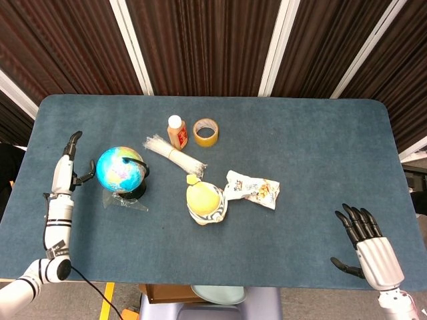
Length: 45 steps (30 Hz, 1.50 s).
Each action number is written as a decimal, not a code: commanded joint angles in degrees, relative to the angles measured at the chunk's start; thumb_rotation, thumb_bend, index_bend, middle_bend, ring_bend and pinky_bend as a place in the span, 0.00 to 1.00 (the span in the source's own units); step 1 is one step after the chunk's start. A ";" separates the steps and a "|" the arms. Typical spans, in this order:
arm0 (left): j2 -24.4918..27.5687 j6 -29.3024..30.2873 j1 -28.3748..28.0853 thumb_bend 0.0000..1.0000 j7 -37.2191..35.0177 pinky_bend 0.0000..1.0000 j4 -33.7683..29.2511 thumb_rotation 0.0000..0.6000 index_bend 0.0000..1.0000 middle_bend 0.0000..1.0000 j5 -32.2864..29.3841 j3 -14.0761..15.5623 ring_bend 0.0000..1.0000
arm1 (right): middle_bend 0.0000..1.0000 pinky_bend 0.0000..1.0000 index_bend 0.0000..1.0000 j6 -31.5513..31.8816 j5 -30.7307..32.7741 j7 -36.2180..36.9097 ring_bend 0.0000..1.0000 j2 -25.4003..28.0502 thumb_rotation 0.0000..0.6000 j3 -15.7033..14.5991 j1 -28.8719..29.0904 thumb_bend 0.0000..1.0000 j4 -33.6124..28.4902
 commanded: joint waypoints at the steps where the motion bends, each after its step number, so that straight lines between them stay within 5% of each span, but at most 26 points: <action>1: -0.66 -0.15 -0.44 0.32 -0.36 0.00 1.56 0.98 0.00 0.00 -1.00 -0.93 0.00 | 0.00 0.00 0.00 -0.03 0.03 0.02 0.00 0.00 1.00 0.01 0.01 0.12 0.01; 13: -0.59 5.77 2.25 0.34 -0.31 0.00 2.29 1.00 0.00 0.00 -3.01 -3.12 0.00 | 0.00 0.00 0.00 -0.03 -0.40 0.21 0.00 0.23 1.00 -0.23 0.01 0.12 -0.15; 22: 7.56 10.93 8.61 0.34 -5.06 0.00 -13.38 1.00 0.00 0.00 1.64 -0.26 0.00 | 0.00 0.00 0.00 -0.31 -0.79 0.44 0.00 0.28 1.00 -0.44 0.18 0.12 -0.09; 32: 9.77 16.54 10.08 0.32 2.54 0.00 -24.96 0.79 0.00 0.00 6.73 2.11 0.00 | 0.00 0.00 0.00 -0.49 -1.17 0.54 0.00 0.14 1.00 -0.60 0.35 0.12 -0.17; 41: 8.66 14.48 8.72 0.29 11.31 0.00 -26.62 0.78 0.00 0.00 8.88 5.49 0.00 | 0.00 0.00 0.00 -1.03 -1.28 1.06 0.00 0.45 1.00 -0.94 0.56 0.12 -0.33; 45: 6.08 15.70 7.66 0.29 15.64 0.00 -24.16 0.89 0.00 0.00 9.56 5.28 0.00 | 0.00 0.00 0.00 -1.50 -1.17 1.46 0.00 0.59 1.00 -1.05 0.76 0.12 -0.53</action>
